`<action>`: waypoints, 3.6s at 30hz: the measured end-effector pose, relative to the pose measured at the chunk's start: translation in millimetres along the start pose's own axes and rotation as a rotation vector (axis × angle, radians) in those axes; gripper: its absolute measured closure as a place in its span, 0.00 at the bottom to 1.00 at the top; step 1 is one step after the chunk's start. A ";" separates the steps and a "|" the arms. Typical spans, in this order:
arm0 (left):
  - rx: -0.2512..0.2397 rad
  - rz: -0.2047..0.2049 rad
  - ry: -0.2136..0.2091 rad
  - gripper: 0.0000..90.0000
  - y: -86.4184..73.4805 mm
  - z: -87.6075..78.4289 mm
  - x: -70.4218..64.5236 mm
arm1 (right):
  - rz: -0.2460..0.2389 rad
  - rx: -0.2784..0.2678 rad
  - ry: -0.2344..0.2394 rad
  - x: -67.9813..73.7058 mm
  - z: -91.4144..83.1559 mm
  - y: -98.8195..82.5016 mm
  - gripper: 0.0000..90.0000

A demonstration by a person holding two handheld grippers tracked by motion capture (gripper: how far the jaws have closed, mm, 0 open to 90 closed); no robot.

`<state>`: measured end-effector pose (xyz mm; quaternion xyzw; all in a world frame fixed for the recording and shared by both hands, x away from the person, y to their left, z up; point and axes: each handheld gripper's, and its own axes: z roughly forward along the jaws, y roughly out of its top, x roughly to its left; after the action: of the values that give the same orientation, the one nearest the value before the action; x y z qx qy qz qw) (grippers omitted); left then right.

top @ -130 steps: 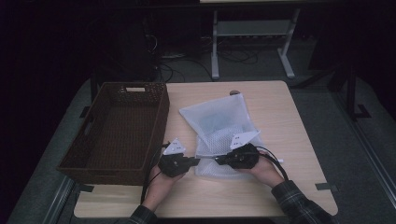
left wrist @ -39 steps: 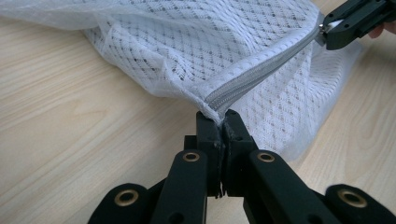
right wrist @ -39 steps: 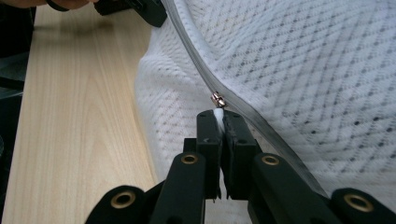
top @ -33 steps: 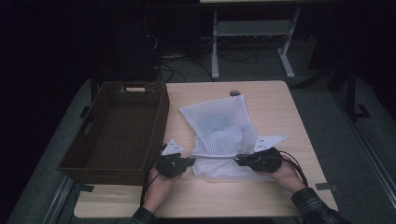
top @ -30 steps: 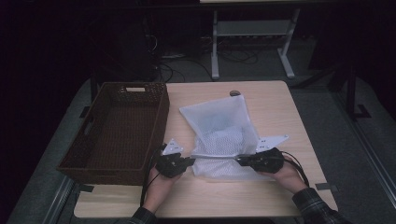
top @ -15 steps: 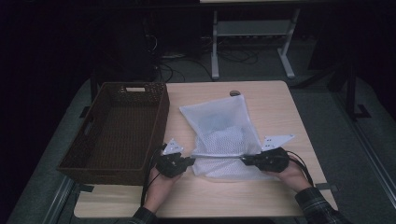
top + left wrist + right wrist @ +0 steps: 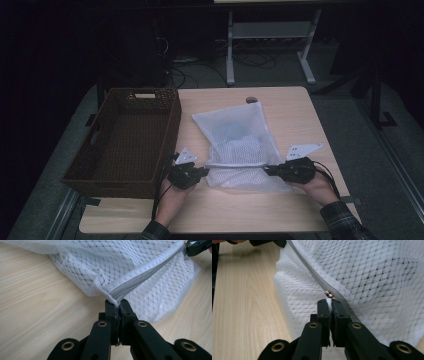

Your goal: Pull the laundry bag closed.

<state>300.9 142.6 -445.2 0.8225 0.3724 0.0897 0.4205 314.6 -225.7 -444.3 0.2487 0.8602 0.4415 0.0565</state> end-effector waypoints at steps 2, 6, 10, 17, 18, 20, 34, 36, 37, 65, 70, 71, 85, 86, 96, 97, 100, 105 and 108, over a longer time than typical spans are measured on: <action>0.003 -0.005 0.006 0.98 0.2 0.5 -0.1 | 0.005 0.000 -0.005 -1.2 -2.2 -1.1 0.96; 0.006 -0.010 0.007 0.98 0.1 0.1 0.1 | 0.013 -0.006 -0.011 -4.8 -6.9 -3.9 0.96; 0.011 -0.006 0.021 0.98 0.2 -0.6 -0.6 | 0.015 0.000 -0.014 -4.2 -8.9 -5.9 0.96; 0.010 -0.015 0.034 0.98 0.2 -1.9 -0.4 | 0.031 -0.003 -0.018 -6.8 -14.2 -10.8 0.96; 0.010 -0.016 0.037 0.98 0.3 -2.1 -0.7 | 0.032 -0.003 -0.020 -7.1 -14.4 -11.2 0.96; 0.010 -0.021 0.042 0.98 0.3 -2.6 -0.7 | 0.037 0.000 -0.020 -8.1 -14.9 -13.0 0.96; 0.015 -0.052 0.064 0.99 -1.6 -3.1 1.7 | 0.042 0.015 -0.033 -11.7 -19.1 -18.5 0.96; 0.018 -0.056 0.058 0.99 -1.8 -2.6 1.7 | 0.051 0.014 -0.034 -13.5 -21.5 -21.4 0.96; 0.018 -0.056 0.059 0.99 -2.0 -2.3 1.4 | 0.055 0.010 -0.029 -14.4 -22.4 -22.6 0.96; 0.029 -0.073 0.052 0.98 -4.5 -2.7 3.2 | 0.079 0.016 -0.080 -29.2 -38.2 -35.7 0.96; 0.036 -0.069 0.047 0.96 -4.6 -0.8 3.2 | 0.083 0.026 -0.080 -28.7 -35.6 -37.3 0.95; 0.038 -0.064 0.050 0.94 -4.6 -0.7 3.0 | 0.081 0.025 -0.082 -28.2 -35.3 -37.7 0.94; 0.050 0.007 0.039 0.35 -0.8 -4.4 -0.8 | 0.095 -0.027 -0.125 -20.5 -37.0 -33.5 0.42; 0.053 0.014 0.030 0.32 -0.5 -4.8 -1.0 | 0.098 -0.027 -0.126 -19.4 -37.7 -33.1 0.41; 0.019 0.085 -0.048 0.16 -3.1 -14.9 -7.4 | 0.102 -0.062 -0.150 -8.2 -44.0 -34.3 0.28; 0.021 0.090 -0.052 0.16 -3.7 -15.6 -8.1 | 0.104 -0.066 -0.153 -7.0 -44.4 -35.6 0.27; 0.024 0.090 -0.060 0.16 -7.2 -17.1 -11.1 | 0.115 -0.073 -0.169 -2.4 -46.5 -39.5 0.23; 0.043 0.113 -0.058 0.16 -16.4 -21.4 -17.6 | 0.125 -0.086 -0.213 7.9 -51.5 -47.8 0.18; 0.032 0.107 -0.054 0.15 -23.2 -27.1 -18.8 | 0.119 -0.084 -0.238 14.8 -53.5 -52.9 0.17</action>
<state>262.6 155.2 -442.6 0.8500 0.3177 0.0840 0.4117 264.9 -283.5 -451.9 0.3473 0.8119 0.4472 0.1424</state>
